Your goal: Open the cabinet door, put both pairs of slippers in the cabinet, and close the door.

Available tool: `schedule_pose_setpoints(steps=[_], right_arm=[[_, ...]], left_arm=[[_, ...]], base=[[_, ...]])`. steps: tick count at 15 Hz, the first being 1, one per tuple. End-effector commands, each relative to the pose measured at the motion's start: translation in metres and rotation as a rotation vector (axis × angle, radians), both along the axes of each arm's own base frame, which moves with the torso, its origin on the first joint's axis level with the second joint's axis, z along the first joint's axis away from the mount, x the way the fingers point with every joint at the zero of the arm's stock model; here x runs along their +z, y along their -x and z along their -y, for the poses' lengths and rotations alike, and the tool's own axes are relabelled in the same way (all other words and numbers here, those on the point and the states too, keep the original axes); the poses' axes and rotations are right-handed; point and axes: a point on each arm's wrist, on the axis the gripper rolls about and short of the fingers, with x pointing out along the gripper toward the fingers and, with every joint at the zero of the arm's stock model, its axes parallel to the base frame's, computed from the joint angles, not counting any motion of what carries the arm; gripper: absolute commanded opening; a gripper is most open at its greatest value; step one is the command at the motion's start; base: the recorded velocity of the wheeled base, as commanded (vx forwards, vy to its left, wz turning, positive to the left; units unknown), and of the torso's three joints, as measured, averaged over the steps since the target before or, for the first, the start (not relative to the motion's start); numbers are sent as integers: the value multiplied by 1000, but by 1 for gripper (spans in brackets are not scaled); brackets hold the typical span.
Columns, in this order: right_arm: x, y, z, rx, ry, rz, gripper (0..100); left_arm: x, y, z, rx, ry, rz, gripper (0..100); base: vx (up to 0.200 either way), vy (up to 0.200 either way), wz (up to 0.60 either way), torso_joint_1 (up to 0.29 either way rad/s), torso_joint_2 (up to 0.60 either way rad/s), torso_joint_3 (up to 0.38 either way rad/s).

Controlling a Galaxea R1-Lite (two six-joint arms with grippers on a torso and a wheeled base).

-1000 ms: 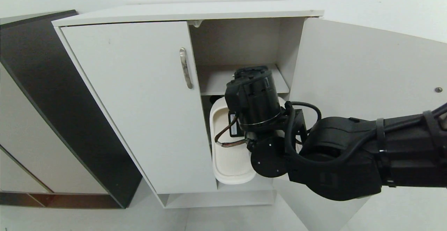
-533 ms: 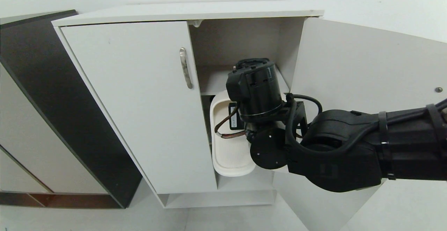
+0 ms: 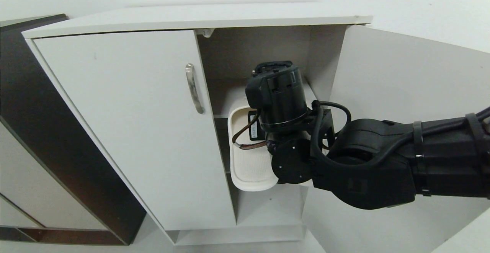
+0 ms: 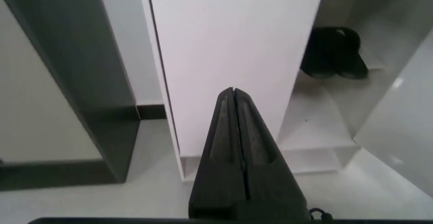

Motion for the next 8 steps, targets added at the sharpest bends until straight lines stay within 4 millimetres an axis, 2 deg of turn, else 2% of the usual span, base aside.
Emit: schedule_pose_setpoints(steps=[1, 6, 8], right_arm=[[0, 0, 0, -1, -3, 1, 0], [-5, -4, -9, 3, -6, 1, 0], [-6, -3, -11, 8, -2, -1, 0]], left_arm=[[0, 0, 0, 0, 0, 1, 0], [0, 0, 0, 0, 0, 1, 0], [0, 0, 0, 0, 0, 1, 0]], base=[[200, 0, 0, 2, 7, 2], [200, 0, 0, 2, 0, 3], [0, 0, 0, 0, 0, 0]])
